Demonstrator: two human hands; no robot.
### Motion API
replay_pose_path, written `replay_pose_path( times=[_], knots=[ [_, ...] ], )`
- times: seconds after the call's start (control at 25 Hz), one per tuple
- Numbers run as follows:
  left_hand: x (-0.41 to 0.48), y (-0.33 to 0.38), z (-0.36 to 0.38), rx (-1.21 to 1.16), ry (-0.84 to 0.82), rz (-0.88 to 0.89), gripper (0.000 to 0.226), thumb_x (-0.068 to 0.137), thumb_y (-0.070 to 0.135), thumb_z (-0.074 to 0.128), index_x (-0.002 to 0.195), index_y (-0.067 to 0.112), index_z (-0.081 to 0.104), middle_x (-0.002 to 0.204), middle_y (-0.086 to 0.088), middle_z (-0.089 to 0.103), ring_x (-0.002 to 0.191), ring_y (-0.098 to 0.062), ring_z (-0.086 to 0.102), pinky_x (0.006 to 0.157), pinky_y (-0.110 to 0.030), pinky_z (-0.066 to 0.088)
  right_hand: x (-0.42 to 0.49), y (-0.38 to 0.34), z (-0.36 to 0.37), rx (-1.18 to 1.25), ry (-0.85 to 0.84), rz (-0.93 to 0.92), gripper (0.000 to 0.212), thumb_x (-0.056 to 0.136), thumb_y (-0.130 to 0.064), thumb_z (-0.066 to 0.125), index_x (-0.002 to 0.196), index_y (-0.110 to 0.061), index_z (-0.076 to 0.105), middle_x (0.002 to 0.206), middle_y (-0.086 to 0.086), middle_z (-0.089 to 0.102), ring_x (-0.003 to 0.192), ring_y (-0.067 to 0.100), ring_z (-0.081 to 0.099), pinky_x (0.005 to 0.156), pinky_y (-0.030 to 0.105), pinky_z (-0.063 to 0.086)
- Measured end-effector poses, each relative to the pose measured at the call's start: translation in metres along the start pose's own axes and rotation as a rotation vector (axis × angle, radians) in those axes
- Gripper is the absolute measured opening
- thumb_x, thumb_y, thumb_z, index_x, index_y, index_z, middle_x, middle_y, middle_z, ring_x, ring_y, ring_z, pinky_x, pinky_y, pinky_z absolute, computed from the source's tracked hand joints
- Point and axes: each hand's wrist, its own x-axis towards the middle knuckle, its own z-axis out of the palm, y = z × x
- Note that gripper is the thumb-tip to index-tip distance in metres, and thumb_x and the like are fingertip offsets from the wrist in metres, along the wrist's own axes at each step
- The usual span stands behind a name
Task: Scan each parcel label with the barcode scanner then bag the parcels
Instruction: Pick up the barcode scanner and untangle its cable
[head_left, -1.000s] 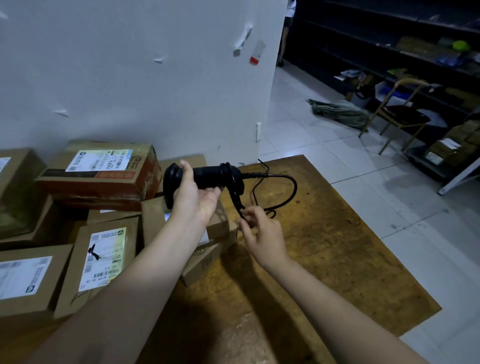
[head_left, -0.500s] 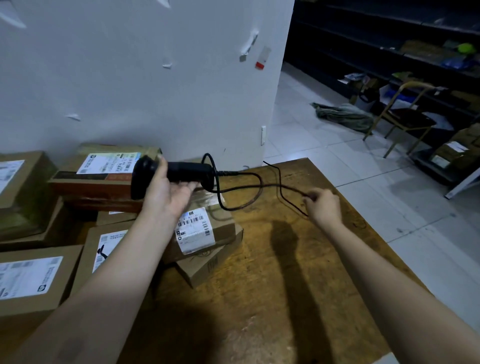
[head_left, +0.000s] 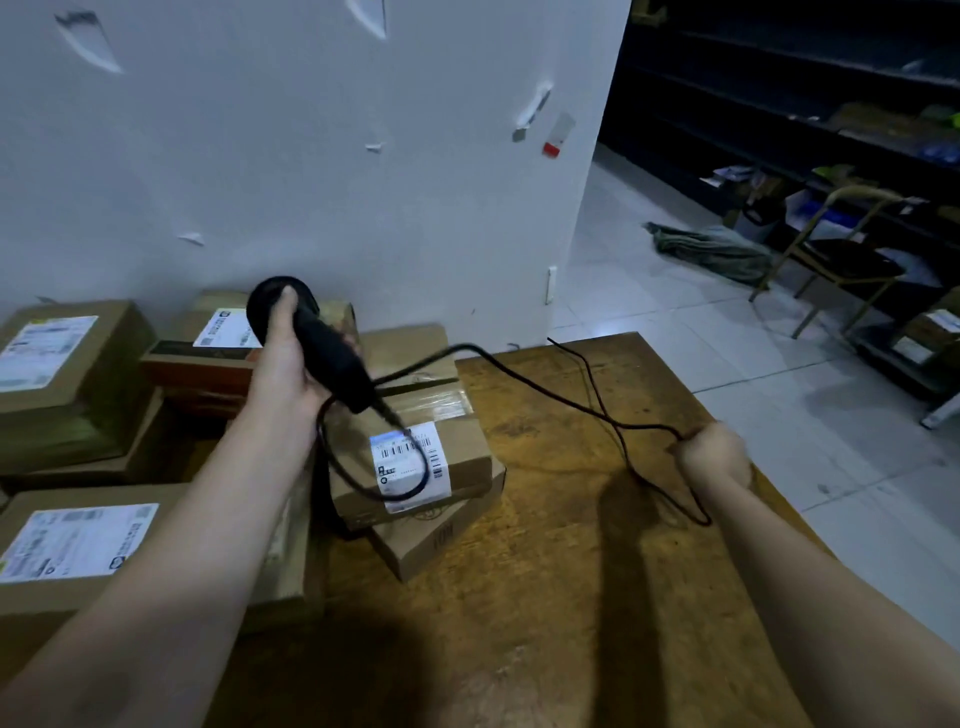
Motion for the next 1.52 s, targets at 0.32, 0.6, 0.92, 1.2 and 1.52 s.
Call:
replay_pose_path(
  times=[0.32, 0.6, 0.92, 1.2, 1.52],
  knots=[
    [0.014, -0.007, -0.018, -0.159, -0.236, 0.114, 0.045, 0.077, 0.033, 0.07, 0.109, 0.018, 0.042, 0.079, -0.005, 0.057, 0.063, -0.017, 0.067, 0.093, -0.055, 0.049, -0.04, -0.051, -0.013, 0.035, -0.298, -0.164, 0.057, 0.088, -0.002, 0.057, 0.142, -0.005, 0.038, 0.131, 0.018, 0.052, 0.096, 0.027, 0.06, 0.065, 0.027, 0.044],
    [-0.029, -0.028, 0.014, 0.001, -0.54, 0.147, 0.033, 0.075, 0.01, 0.067, 0.103, 0.018, 0.051, 0.086, -0.009, 0.062, 0.083, -0.021, 0.065, 0.094, -0.049, 0.048, -0.173, -0.167, -0.04, 0.369, -0.631, -1.079, 0.062, 0.08, -0.029, 0.074, 0.135, -0.021, 0.049, 0.13, -0.004, 0.056, 0.114, 0.004, 0.052, 0.09, 0.006, 0.039],
    [-0.045, 0.0, 0.036, -0.081, -0.458, 0.343, 0.028, 0.088, 0.002, 0.059, 0.106, 0.02, 0.048, 0.086, -0.01, 0.058, 0.081, -0.018, 0.066, 0.088, -0.035, 0.053, -0.187, -0.143, -0.042, -0.173, -0.667, -0.873, 0.069, 0.087, -0.023, 0.066, 0.142, -0.027, 0.025, 0.101, 0.012, 0.065, 0.063, 0.019, 0.065, 0.056, 0.031, 0.055],
    [-0.057, -0.026, 0.031, 0.139, -0.486, 0.073, 0.042, 0.073, 0.016, 0.067, 0.111, 0.007, 0.05, 0.081, -0.01, 0.07, 0.083, -0.021, 0.071, 0.095, -0.054, 0.049, -0.147, -0.137, -0.047, 0.349, -0.233, -0.637, 0.026, 0.083, 0.002, 0.05, 0.099, -0.013, 0.063, 0.103, 0.008, 0.066, 0.098, 0.024, 0.064, 0.083, 0.035, 0.055],
    [-0.082, -0.079, 0.012, 0.515, -0.581, -0.266, 0.025, 0.089, 0.027, 0.061, 0.113, 0.022, 0.056, 0.112, -0.003, 0.067, 0.108, -0.02, 0.062, 0.093, -0.039, 0.048, -0.169, -0.116, -0.01, 0.634, -0.995, -0.682, 0.04, 0.072, -0.01, 0.068, 0.111, -0.016, 0.062, 0.106, 0.014, 0.068, 0.102, 0.03, 0.066, 0.095, 0.049, 0.051]
  ],
)
